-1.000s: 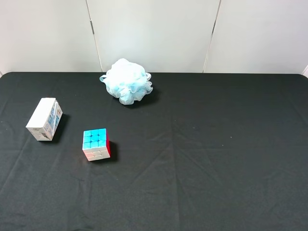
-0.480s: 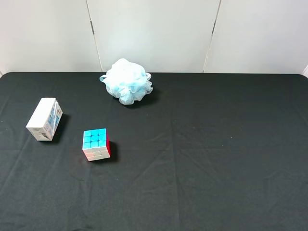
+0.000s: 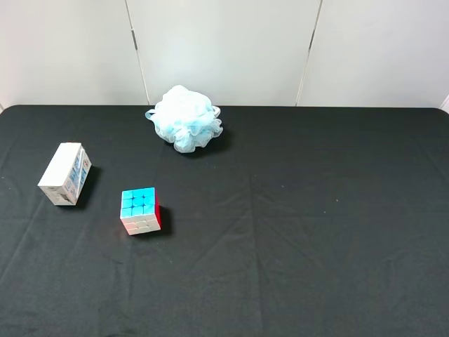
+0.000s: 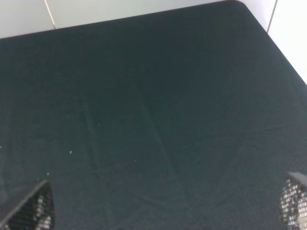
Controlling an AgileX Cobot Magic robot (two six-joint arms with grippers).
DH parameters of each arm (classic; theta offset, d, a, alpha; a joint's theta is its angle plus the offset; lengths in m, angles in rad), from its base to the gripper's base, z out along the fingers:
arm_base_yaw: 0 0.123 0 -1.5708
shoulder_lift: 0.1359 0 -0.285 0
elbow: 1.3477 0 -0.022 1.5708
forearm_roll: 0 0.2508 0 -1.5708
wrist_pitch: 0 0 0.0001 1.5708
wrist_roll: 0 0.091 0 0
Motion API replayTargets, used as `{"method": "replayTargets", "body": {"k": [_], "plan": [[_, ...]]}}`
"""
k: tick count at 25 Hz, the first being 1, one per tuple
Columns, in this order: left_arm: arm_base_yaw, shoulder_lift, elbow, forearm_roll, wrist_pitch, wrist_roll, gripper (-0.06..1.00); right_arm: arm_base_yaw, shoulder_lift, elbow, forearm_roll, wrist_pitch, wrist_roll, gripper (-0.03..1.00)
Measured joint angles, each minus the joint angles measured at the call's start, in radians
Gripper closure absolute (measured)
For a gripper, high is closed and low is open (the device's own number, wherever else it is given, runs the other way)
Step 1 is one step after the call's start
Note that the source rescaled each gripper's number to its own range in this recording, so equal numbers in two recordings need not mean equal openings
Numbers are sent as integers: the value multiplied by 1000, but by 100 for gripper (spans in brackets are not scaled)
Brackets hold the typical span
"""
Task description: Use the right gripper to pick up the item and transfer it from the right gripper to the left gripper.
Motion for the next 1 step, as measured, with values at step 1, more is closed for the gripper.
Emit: {"method": "replayTargets", "body": {"k": [1], "plan": [[1,0,0,0,0,0,-1,0,0,0,0,0,0,-3]]}}
